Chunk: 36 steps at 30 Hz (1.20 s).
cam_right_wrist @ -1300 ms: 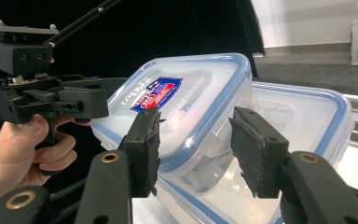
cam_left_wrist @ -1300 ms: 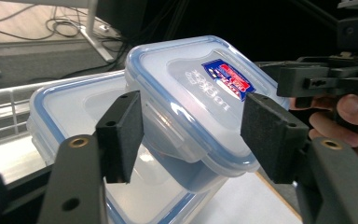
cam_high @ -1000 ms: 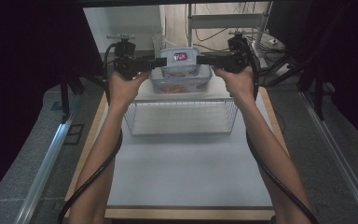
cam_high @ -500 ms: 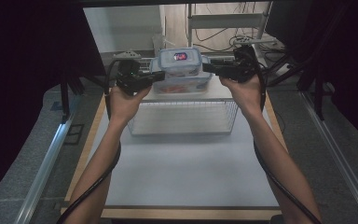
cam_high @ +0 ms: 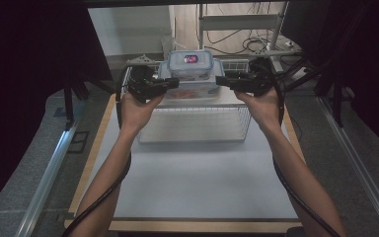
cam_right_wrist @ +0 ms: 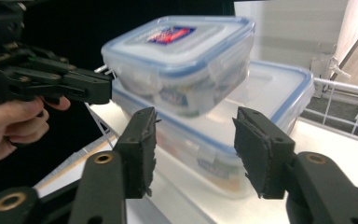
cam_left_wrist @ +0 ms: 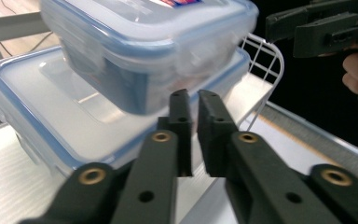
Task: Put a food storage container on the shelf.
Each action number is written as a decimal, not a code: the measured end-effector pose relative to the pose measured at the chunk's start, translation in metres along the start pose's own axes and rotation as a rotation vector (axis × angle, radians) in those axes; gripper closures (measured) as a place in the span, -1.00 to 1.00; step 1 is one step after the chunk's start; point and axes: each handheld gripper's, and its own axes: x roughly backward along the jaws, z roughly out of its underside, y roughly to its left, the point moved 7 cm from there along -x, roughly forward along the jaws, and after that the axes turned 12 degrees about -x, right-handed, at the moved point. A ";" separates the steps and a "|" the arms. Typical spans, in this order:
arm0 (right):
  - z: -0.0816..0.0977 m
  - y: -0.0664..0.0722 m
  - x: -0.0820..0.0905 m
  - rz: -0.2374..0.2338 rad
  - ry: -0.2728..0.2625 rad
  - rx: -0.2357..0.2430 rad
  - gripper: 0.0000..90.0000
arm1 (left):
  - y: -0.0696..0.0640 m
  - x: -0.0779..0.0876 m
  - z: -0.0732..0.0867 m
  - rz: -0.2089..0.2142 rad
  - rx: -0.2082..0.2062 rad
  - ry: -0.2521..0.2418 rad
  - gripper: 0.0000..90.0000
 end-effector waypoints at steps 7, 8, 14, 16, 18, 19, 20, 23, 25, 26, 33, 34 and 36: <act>0.022 0.004 0.001 0.021 0.012 0.085 -0.22 | -0.017 0.009 0.012 -0.032 -0.059 0.005 0.24; 0.026 0.005 0.002 0.023 0.015 0.097 -0.26 | -0.018 0.009 0.013 -0.036 -0.059 0.004 0.17; 0.048 0.011 0.004 0.032 0.039 0.147 -0.49 | -0.034 0.014 0.029 -0.042 -0.103 0.012 -0.23; 0.056 0.012 0.005 0.040 0.049 0.165 -0.56 | -0.041 0.015 0.037 -0.044 -0.124 0.021 -0.31; 0.064 0.013 0.005 0.050 0.059 0.181 -0.63 | -0.047 0.016 0.044 -0.044 -0.137 0.025 -0.38; 0.069 0.014 0.006 0.055 0.061 0.189 -0.66 | -0.050 0.016 0.047 -0.046 -0.143 0.027 -0.41; 0.072 0.015 0.007 0.059 0.060 0.195 -0.70 | -0.052 0.017 0.050 -0.049 -0.145 0.029 -0.45; 0.084 0.017 0.010 0.069 0.061 0.208 -0.77 | -0.059 0.020 0.061 -0.043 -0.147 0.035 -0.55; 0.092 0.018 0.012 0.074 0.063 0.217 -0.80 | -0.063 0.022 0.070 -0.033 -0.133 0.035 -0.61; 0.097 0.018 0.014 0.070 0.067 0.218 -0.82 | -0.065 0.023 0.074 -0.030 -0.127 0.035 -0.64; 0.128 0.019 0.026 0.055 0.100 0.214 -0.91 | -0.078 0.034 0.104 -0.015 -0.088 0.042 -0.78; 0.133 0.019 0.028 0.055 0.108 0.213 -0.92 | -0.080 0.036 0.108 -0.020 -0.091 0.045 -0.80; 0.142 0.018 0.031 0.052 0.116 0.208 -0.97 | -0.085 0.039 0.115 -0.028 -0.090 0.044 -0.82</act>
